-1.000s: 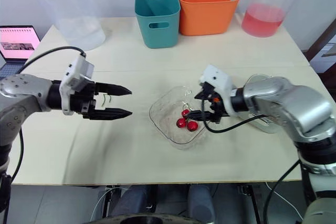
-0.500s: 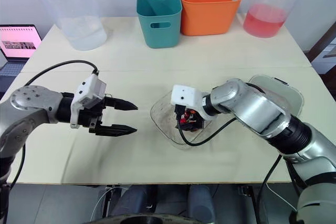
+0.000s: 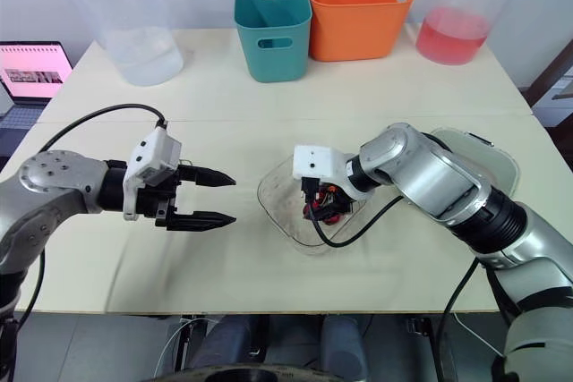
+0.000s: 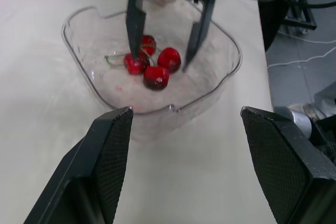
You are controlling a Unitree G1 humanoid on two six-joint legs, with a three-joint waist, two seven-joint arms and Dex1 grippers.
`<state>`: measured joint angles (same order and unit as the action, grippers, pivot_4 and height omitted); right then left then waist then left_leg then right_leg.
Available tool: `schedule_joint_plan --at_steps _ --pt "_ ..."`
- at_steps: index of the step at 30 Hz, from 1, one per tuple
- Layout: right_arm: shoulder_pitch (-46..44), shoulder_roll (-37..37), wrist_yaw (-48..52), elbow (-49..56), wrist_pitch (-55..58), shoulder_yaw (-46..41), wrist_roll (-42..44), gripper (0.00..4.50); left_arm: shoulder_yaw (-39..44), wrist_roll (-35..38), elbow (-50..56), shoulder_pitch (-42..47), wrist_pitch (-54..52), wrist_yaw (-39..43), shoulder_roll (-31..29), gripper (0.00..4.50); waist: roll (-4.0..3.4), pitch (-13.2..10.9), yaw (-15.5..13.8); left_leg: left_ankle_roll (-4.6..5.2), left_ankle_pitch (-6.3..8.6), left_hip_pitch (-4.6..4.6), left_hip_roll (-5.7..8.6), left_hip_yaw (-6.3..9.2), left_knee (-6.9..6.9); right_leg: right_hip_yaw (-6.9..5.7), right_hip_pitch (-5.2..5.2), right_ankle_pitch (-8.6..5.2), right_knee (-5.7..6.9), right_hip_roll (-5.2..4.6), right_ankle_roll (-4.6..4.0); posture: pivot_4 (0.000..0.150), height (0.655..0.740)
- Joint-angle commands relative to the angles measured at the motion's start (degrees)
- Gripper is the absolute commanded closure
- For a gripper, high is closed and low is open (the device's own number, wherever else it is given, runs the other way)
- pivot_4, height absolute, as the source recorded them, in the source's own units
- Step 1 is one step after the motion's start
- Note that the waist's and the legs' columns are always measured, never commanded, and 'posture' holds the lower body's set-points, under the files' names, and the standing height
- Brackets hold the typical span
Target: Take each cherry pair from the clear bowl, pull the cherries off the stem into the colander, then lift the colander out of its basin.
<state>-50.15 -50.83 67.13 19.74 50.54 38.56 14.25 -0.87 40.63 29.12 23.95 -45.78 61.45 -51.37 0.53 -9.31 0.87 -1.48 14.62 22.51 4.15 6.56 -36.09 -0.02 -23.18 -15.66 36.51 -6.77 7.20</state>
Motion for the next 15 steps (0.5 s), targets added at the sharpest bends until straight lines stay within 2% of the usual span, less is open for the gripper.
schedule_joint_plan --at_steps 1,8,11,14,15 --pt "-2.09 0.78 2.34 -3.73 -5.11 2.27 -5.44 1.42 0.53 0.07 -0.24 1.72 0.69 -0.62 0.62 1.02 0.0 0.0 0.09 -0.01 -0.01 0.0 0.0 0.0 0.0 0.0 -0.01 0.0 0.0 0.0 0.0 0.15 0.74" --pt "-5.24 4.61 6.15 -12.19 -12.25 5.36 -13.93 1.42 0.36 0.44 -0.15 3.01 0.19 -1.77 2.05 1.02 0.0 0.0 0.11 -0.09 -0.05 0.0 0.0 0.0 0.0 0.01 -0.03 0.0 0.02 0.0 0.0 0.15 0.74" --pt "-5.16 5.47 7.8 -13.49 -14.52 5.58 -16.4 2.32 0.91 0.81 0.08 2.9 -0.04 -2.53 2.17 1.02 0.0 0.0 0.09 -0.1 -0.06 0.0 0.01 0.0 0.0 0.01 -0.03 0.0 0.02 0.0 0.0 0.15 0.74" --pt "-4.43 6.43 9.33 -13.37 -14.8 5.04 -17.15 3.79 1.18 1.13 0.38 2.65 -0.18 -2.98 2.13 1.02 0.0 0.0 0.09 -0.1 -0.06 0.0 0.01 0.0 -0.01 0.01 -0.02 0.0 0.02 0.0 0.0 0.15 0.74" --pt "-4.12 6.61 9.73 -13.16 -14.87 4.89 -17.37 4.05 1.22 1.19 0.45 2.59 -0.2 -3.12 2.11 1.02 0.0 0.0 0.09 -0.1 -0.06 0.0 0.01 0.0 -0.01 0.01 -0.02 0.0 0.02 0.0 0.0 0.15 0.74"
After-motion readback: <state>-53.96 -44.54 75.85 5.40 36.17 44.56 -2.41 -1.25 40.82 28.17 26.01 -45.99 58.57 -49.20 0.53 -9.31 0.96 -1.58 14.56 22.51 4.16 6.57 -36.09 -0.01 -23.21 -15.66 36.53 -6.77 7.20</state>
